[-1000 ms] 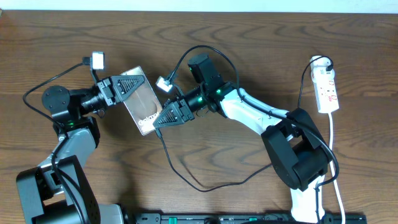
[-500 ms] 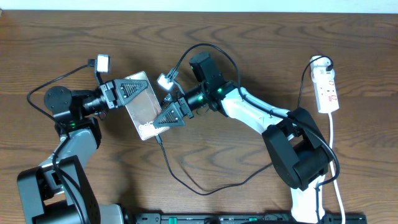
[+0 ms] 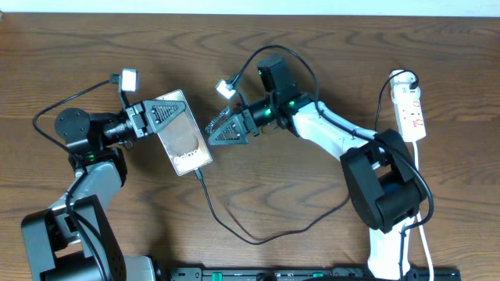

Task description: Plug charger to phone and switch on socket

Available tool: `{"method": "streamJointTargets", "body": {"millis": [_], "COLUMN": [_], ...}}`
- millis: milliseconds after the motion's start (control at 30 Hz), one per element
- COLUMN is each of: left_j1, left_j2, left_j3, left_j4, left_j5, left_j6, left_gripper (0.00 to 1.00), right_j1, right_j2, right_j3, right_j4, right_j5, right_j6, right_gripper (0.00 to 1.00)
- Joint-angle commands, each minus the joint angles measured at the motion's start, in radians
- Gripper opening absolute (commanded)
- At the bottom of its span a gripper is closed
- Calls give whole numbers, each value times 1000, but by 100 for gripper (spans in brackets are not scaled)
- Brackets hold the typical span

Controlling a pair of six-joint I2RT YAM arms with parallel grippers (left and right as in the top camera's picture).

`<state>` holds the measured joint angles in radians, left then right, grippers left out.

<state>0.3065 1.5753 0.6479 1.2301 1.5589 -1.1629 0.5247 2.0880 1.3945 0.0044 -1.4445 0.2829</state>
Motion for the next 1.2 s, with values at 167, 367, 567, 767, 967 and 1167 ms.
{"method": "streamJointTargets", "body": {"millis": [167, 367, 567, 767, 967, 1167], "left_j1": [93, 173, 225, 228, 228, 228], "left_j2": [-5, -5, -5, -5, -5, -5], "left_j3": [-65, -91, -93, -93, -93, -93], "left_j4": [-132, -329, -500, -676, -886, -1135], "left_j5": [12, -7, -88, -272, -492, -743], "left_j6": [138, 272, 342, 386, 430, 483], "left_gripper": [7, 7, 8, 8, 8, 7], "right_j1": [-39, -40, -40, -39, -39, -38], "right_j2": [3, 3, 3, 3, 3, 3], "right_j3": [19, 19, 19, 19, 19, 19], "right_j4": [1, 1, 0, 0, 0, 0], "right_j5": [-32, -30, -28, -29, -29, -28], "right_j6": [39, 39, 39, 39, 39, 39], "right_gripper": [99, 99, 99, 99, 99, 99]}}
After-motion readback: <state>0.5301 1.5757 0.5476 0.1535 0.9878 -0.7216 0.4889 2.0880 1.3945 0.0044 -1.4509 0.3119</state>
